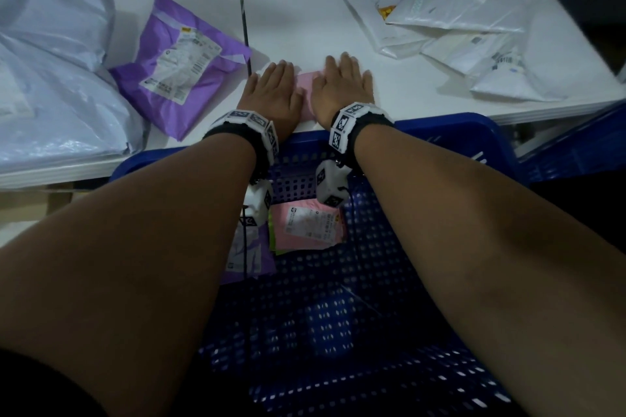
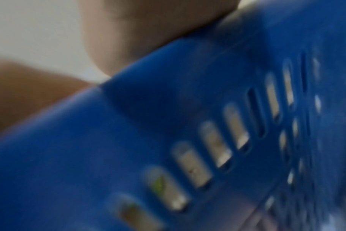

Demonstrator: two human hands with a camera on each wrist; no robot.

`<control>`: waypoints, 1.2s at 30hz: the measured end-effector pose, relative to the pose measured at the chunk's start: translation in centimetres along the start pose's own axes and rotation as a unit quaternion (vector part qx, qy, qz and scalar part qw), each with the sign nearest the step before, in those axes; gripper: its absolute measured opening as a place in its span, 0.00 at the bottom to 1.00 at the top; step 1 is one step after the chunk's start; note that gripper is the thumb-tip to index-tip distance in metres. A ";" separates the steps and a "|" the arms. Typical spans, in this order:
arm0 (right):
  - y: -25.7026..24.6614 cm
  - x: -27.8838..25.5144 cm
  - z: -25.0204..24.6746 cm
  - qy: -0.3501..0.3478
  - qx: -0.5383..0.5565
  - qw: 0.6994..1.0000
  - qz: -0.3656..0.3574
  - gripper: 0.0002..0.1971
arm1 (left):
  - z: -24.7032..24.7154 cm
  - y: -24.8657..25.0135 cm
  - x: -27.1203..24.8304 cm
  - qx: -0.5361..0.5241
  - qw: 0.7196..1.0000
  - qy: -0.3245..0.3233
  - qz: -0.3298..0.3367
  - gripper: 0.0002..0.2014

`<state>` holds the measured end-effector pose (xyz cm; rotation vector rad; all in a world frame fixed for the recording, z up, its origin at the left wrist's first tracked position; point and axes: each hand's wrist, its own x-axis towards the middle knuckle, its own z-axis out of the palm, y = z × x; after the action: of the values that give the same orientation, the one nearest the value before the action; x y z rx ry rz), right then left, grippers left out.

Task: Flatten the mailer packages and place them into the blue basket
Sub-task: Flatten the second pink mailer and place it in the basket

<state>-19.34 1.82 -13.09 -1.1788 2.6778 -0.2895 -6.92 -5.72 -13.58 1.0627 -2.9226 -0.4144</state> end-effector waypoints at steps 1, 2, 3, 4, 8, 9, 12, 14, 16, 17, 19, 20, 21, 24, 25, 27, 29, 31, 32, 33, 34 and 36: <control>0.1 0.0 0.0 0.010 0.002 0.999 0.042 0.31 | 0.0 0.0 0.0 -0.001 1.000 0.002 0.001 0.31; 0.1 0.0 0.0 0.019 0.002 0.996 0.086 0.31 | 0.0 -0.1 -0.1 -0.002 1.000 0.003 0.001 0.31; 0.2 0.0 -0.1 0.026 0.000 0.992 0.126 0.32 | -0.1 -0.1 -0.1 -0.003 1.000 0.005 0.001 0.31; 0.2 0.1 -0.2 0.028 -0.001 0.987 0.159 0.33 | -0.1 -0.1 -0.1 -0.005 1.000 0.004 0.000 0.31; 0.6 0.3 -0.7 0.032 0.017 0.978 0.205 0.39 | -0.2 0.0 -0.1 -0.013 1.000 0.000 0.003 0.32; 0.7 0.2 -0.7 0.035 0.024 0.979 0.199 0.40 | -0.2 -0.1 -0.1 -0.010 1.000 -0.003 0.005 0.33; 0.9 0.0 -0.9 0.044 0.047 0.981 0.181 0.40 | -0.4 -0.2 0.0 0.003 1.000 -0.021 0.010 0.41; 0.9 -0.1 -1.2 0.038 0.050 0.983 0.172 0.37 | -0.5 -0.2 0.0 0.013 0.999 -0.032 0.017 0.49; 1.0 -0.1 -1.4 0.031 0.053 0.984 0.168 0.35 | -0.5 -0.2 -0.2 0.017 0.999 -0.038 0.031 0.57; 1.1 -0.1 -1.4 0.029 0.055 0.984 0.167 0.35 | -0.5 -0.1 -0.3 0.015 0.998 -0.037 0.038 0.58; 1.2 -0.2 -1.6 0.026 0.065 0.984 0.165 0.34 | -0.4 -0.2 -0.3 -0.010 0.999 -0.019 0.047 0.58; 1.2 -0.2 -1.7 0.023 0.073 0.984 0.163 0.33 | -0.4 -0.3 -0.4 -0.028 0.999 -0.002 0.046 0.57; 1.3 -0.1 -1.7 0.021 0.087 0.983 0.160 0.33 | -0.5 -0.4 -0.4 -0.045 0.998 0.017 0.046 0.55; 1.3 0.3 -1.9 0.036 0.131 0.981 0.141 0.27 | -0.8 -0.7 -0.3 -0.105 0.992 0.059 0.041 0.48; 1.5 0.6 -1.7 0.037 0.139 0.981 0.132 0.25 | -0.8 -0.8 -0.3 -0.126 0.989 0.070 0.038 0.46; 1.9 0.7 -1.7 0.027 0.185 0.975 0.116 0.25 | -0.9 -0.7 -0.4 -0.148 0.984 0.089 0.031 0.42; 2.1 0.4 -1.9 0.022 0.300 0.949 0.096 0.27 | -1.1 -0.4 -0.7 -0.168 0.979 0.114 0.022 0.37; 2.1 -0.2 -2.5 0.025 0.430 0.896 0.108 0.22 | -1.4 -0.3 -1.1 -0.196 0.970 0.145 0.002 0.33; 2.2 -0.4 -2.7 0.027 0.480 0.867 0.128 0.19 | -1.4 -0.3 -1.2 -0.207 0.965 0.160 -0.007 0.32; 2.4 -0.6 -2.9 0.028 0.518 0.844 0.138 0.17 | -1.4 -0.4 -1.4 -0.211 0.962 0.173 -0.010 0.31; 2.7 -0.7 -2.9 0.027 0.522 0.842 0.135 0.18 | -1.4 -0.4 -1.5 -0.211 0.960 0.184 -0.009 0.30; 3.2 -0.8 -2.8 0.020 0.492 0.865 0.093 0.22 | -1.4 -0.3 -1.9 -0.211 0.957 0.197 -0.005 0.29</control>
<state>-21.85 4.82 -11.11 -0.5626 2.0843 -1.4239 -5.18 -5.10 -12.15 0.9621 -2.3382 -0.6959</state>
